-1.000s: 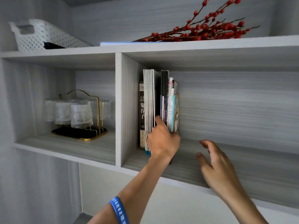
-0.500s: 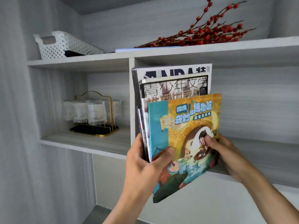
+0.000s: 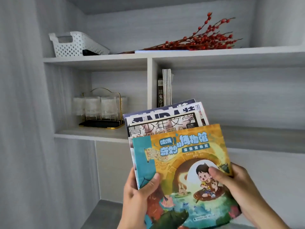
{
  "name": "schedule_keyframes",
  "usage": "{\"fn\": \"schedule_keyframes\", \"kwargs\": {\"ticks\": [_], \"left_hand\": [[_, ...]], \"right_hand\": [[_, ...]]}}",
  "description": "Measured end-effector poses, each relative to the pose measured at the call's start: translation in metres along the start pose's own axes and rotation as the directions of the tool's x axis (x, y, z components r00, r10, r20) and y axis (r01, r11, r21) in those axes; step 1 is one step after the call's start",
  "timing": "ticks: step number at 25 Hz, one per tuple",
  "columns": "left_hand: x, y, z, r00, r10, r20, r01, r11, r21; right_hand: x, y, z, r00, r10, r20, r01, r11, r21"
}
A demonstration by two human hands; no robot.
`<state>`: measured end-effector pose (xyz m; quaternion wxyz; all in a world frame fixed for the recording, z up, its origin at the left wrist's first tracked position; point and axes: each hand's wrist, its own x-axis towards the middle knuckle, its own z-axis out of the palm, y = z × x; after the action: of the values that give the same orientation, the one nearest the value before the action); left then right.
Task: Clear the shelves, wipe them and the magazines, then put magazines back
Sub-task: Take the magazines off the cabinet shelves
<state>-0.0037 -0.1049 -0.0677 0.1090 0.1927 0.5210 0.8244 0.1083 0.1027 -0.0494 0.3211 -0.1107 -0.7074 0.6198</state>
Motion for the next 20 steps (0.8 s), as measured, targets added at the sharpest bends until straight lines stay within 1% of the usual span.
{"fn": "schedule_keyframes", "kwargs": {"ticks": [3,4,7,9,11,15,20], "left_hand": [[-0.034,-0.005,-0.051,0.994,-0.099,0.046,0.099,0.995,0.01],[-0.051,-0.007,-0.067,0.987,-0.153,0.052,0.152,0.988,0.012],[-0.102,-0.011,-0.108,0.96,-0.275,0.055,0.275,0.961,0.02],[-0.138,-0.014,-0.13,0.946,-0.319,0.055,0.318,0.948,0.029],[-0.174,-0.022,-0.15,0.94,-0.337,0.054,0.333,0.941,0.063],[-0.264,-0.041,-0.18,0.909,-0.415,0.025,0.411,0.906,0.104],[-0.398,-0.068,-0.204,0.88,-0.472,-0.054,0.474,0.87,0.135]], "right_hand": [[-0.066,0.021,0.033,0.994,0.089,-0.069,-0.088,0.996,0.022],[-0.088,0.03,0.044,0.985,0.136,-0.102,-0.134,0.991,0.022],[-0.16,0.054,0.068,0.948,0.284,-0.147,-0.28,0.959,0.046],[-0.206,0.062,0.079,0.926,0.344,-0.158,-0.342,0.939,0.037],[-0.25,0.072,0.081,0.914,0.383,-0.135,-0.382,0.923,0.034],[-0.351,0.087,0.078,0.908,0.417,-0.041,-0.418,0.907,-0.044],[-0.485,0.114,0.065,0.863,0.506,-0.015,-0.506,0.863,0.008]]}}
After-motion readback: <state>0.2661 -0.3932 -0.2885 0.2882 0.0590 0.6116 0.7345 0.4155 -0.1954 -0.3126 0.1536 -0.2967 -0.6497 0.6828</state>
